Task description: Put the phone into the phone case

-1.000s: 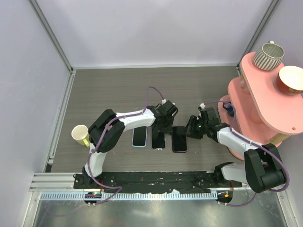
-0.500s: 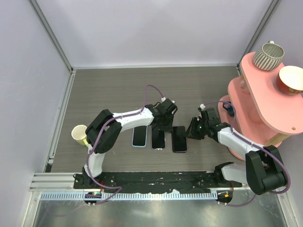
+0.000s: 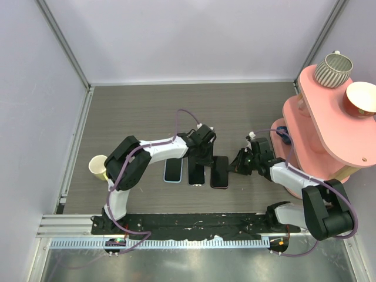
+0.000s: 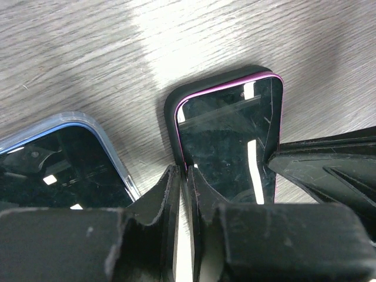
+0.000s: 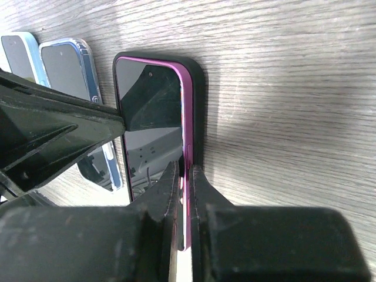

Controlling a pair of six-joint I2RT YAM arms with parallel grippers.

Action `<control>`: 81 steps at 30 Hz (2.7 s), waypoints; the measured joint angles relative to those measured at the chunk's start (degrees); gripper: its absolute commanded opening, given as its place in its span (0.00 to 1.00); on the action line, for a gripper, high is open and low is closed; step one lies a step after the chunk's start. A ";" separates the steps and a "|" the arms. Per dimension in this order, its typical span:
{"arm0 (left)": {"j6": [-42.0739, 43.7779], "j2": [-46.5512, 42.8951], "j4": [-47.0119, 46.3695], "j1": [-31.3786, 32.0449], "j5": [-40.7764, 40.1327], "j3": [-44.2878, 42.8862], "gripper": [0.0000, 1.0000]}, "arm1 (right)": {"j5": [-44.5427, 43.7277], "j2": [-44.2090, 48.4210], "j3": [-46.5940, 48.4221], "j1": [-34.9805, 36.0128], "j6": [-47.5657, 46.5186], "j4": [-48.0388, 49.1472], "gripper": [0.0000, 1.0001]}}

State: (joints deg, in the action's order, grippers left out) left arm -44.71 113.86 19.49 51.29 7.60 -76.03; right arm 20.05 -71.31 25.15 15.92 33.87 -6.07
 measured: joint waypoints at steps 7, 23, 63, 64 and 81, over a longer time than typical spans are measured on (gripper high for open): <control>-0.55 -0.17 -0.94 -0.37 0.13 0.66 0.25 | 0.76 -0.70 -0.76 -0.04 1.42 2.12 0.22; -1.55 -0.17 -1.84 0.02 1.22 1.09 0.25 | -0.07 1.07 -0.61 0.79 2.29 0.31 0.50; -11.89 -1.66 -17.38 -3.10 11.80 10.97 0.15 | 9.01 2.38 -7.17 -1.05 9.84 14.97 0.24; -11.89 -1.66 -17.44 -3.10 11.82 10.99 0.15 | 9.03 2.51 -7.17 -1.05 9.81 14.91 0.19; -8.52 -0.57 -9.05 -2.49 12.41 2.95 0.25 | 8.55 6.29 -6.69 -0.79 6.36 10.10 0.01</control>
State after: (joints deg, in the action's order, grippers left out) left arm -53.23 113.30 10.44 48.80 20.01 -73.08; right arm 28.60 -65.01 18.46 15.14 40.23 4.03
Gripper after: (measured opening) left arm 0.217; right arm 0.309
